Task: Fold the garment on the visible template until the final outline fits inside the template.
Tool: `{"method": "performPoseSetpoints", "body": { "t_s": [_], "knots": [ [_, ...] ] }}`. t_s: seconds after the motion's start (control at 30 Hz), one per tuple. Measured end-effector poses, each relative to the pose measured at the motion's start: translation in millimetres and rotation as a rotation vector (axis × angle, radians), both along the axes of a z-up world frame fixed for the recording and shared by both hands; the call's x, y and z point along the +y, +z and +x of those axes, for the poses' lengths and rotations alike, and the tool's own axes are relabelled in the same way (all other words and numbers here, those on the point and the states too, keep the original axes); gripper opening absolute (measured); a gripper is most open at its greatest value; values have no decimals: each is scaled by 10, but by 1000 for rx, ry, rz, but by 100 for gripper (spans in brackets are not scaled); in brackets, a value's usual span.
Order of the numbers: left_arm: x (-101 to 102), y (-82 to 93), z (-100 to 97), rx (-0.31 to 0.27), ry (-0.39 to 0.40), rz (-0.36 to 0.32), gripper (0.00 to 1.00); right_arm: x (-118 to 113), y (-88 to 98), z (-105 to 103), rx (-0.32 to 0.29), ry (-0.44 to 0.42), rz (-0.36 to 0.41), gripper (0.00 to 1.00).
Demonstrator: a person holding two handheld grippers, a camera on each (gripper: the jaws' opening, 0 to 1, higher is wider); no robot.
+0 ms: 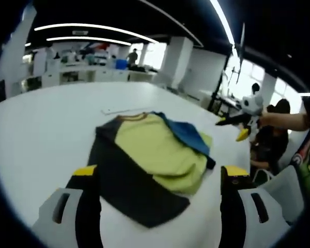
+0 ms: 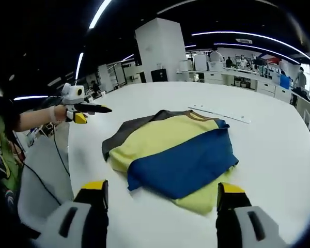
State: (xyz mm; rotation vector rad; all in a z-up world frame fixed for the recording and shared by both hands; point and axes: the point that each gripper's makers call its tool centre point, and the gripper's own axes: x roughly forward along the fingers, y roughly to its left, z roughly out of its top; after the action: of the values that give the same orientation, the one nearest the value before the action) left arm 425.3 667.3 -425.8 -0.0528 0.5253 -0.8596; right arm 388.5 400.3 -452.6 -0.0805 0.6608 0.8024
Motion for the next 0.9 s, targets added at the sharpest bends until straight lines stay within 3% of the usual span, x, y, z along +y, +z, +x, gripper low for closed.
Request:
{"method": "performPoseSetpoints", "body": {
  "t_s": [0.53, 0.73, 0.9],
  "knots": [
    [-7, -79, -64, 28, 19, -14, 91, 475, -332, -287, 62, 47, 38, 46],
    [-10, -88, -75, 31, 17, -14, 90, 545, -409, -255, 28, 14, 22, 28],
    [-10, -85, -79, 33, 19, -17, 90, 630, -416, -216, 9, 3, 32, 23]
  ]
}}
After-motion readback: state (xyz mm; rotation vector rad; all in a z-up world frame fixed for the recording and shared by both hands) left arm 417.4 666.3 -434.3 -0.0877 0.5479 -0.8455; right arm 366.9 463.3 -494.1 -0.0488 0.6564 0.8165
